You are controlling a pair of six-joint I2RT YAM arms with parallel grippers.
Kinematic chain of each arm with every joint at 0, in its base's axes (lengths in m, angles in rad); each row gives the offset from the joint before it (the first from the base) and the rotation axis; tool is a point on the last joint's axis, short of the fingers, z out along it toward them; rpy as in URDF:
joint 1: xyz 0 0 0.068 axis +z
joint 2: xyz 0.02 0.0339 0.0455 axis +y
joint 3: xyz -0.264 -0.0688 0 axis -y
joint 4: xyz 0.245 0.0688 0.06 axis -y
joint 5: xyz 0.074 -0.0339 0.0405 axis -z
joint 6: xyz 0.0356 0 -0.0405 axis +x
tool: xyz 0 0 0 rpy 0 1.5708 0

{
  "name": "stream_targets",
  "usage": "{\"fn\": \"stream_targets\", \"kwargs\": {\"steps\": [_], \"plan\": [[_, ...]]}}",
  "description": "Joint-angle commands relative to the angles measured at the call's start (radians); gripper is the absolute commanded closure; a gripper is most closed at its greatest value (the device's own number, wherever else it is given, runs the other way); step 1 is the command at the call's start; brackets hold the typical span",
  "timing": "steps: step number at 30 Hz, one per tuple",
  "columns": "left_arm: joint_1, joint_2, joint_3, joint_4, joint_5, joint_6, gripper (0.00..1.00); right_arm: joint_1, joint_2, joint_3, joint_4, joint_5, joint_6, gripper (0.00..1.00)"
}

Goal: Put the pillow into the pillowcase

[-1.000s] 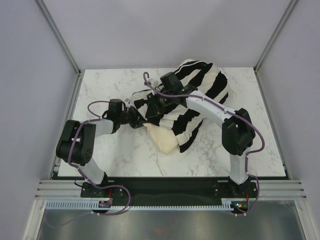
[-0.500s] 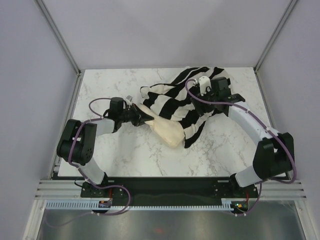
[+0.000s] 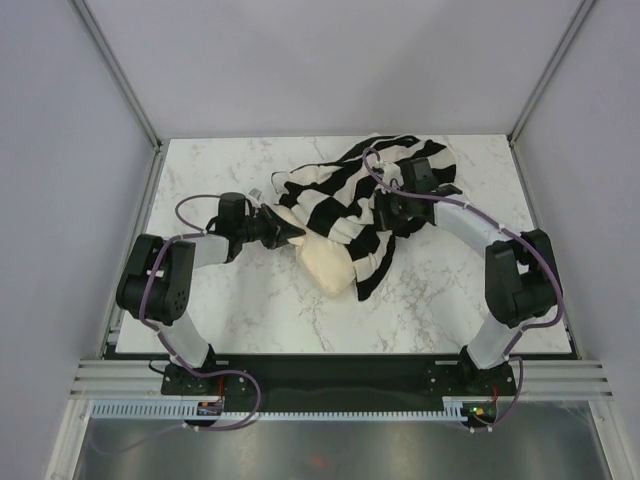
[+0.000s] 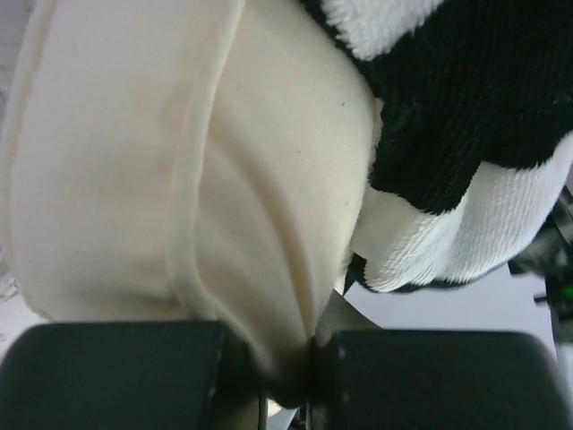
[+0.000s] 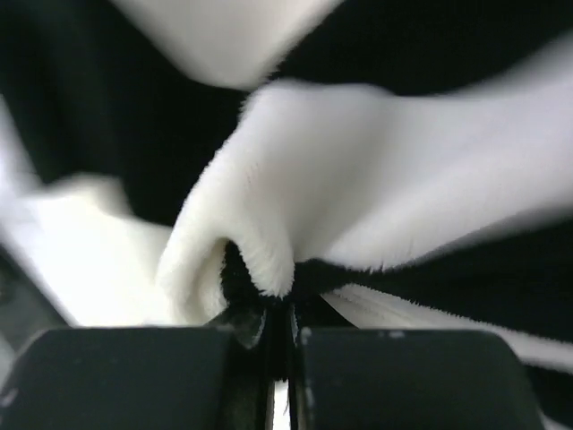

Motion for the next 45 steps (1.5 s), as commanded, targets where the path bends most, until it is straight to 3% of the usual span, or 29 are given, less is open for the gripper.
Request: {"fn": "stream_targets", "kwargs": {"steps": [1,4,6,10,12,13,14,15,16,18,21,24,27,28,33,36,39,41,42,43,45], "plan": [[-0.057,0.017,0.052,0.197,0.013,-0.120,0.98,0.298,-0.093,-0.022,0.292,-0.483,0.437,1.00],[-0.071,0.023,0.064,0.260,0.002,-0.185,0.98,0.390,-0.048,-0.032,0.464,-0.562,0.639,1.00],[-0.071,0.011,0.069,0.264,0.001,-0.200,0.98,0.375,0.005,-0.020,0.464,-0.585,0.634,1.00],[-0.049,-0.035,0.042,0.260,0.010,-0.173,0.98,0.302,-0.033,-0.045,0.228,-0.586,0.477,1.00],[-0.036,-0.056,0.029,0.220,0.017,-0.139,0.98,0.241,-0.082,-0.064,0.116,-0.569,0.309,0.99],[-0.023,-0.075,0.025,0.194,0.040,-0.110,0.98,0.184,-0.086,-0.043,-0.114,-0.519,0.202,0.89],[-0.020,-0.088,0.025,0.107,0.048,-0.022,0.98,0.165,-0.071,0.000,-0.262,-0.478,0.043,0.58],[-0.019,-0.104,0.026,0.047,0.051,0.040,0.98,0.156,-0.057,0.111,-0.399,-0.436,-0.206,0.48],[-0.017,-0.119,0.041,-0.034,0.048,0.110,0.98,0.141,-0.042,0.170,-0.596,-0.384,-0.288,0.44],[-0.019,-0.151,0.029,-0.143,0.054,0.255,0.98,0.109,-0.018,0.338,-0.679,-0.330,-0.315,0.36],[-0.017,-0.156,0.045,-0.277,0.071,0.398,0.98,0.055,0.022,0.573,-0.625,-0.274,-0.196,0.24],[-0.012,-0.151,0.045,-0.317,0.059,0.458,0.98,0.056,0.076,0.629,-0.403,-0.011,-0.074,0.19],[-0.011,-0.142,0.060,-0.323,0.060,0.478,0.98,0.079,0.244,0.745,-0.397,0.159,-0.069,0.17],[-0.011,-0.141,0.064,-0.328,0.054,0.482,0.98,0.088,0.347,0.787,-0.417,0.164,-0.062,0.08],[-0.011,-0.093,0.121,-0.348,0.053,0.501,0.98,0.153,0.493,0.867,-0.405,0.145,-0.068,0.04],[-0.009,-0.073,0.144,-0.349,0.053,0.510,0.97,0.188,0.558,0.873,-0.405,0.080,-0.060,0.07],[-0.009,-0.044,0.163,-0.349,0.050,0.514,0.97,0.217,0.579,0.847,-0.395,-0.057,-0.042,0.21],[-0.011,-0.012,0.175,-0.349,0.043,0.511,0.98,0.239,0.575,0.823,-0.377,-0.196,-0.020,0.60],[-0.008,0.002,0.190,-0.343,0.040,0.510,0.98,0.252,0.561,0.806,-0.324,-0.230,0.060,0.86],[-0.005,0.032,0.204,-0.343,0.040,0.510,0.98,0.283,0.518,0.788,-0.293,-0.250,0.090,1.00],[0.007,0.054,0.235,-0.343,0.040,0.510,0.98,0.321,0.471,0.745,-0.188,-0.386,0.154,1.00]]}}
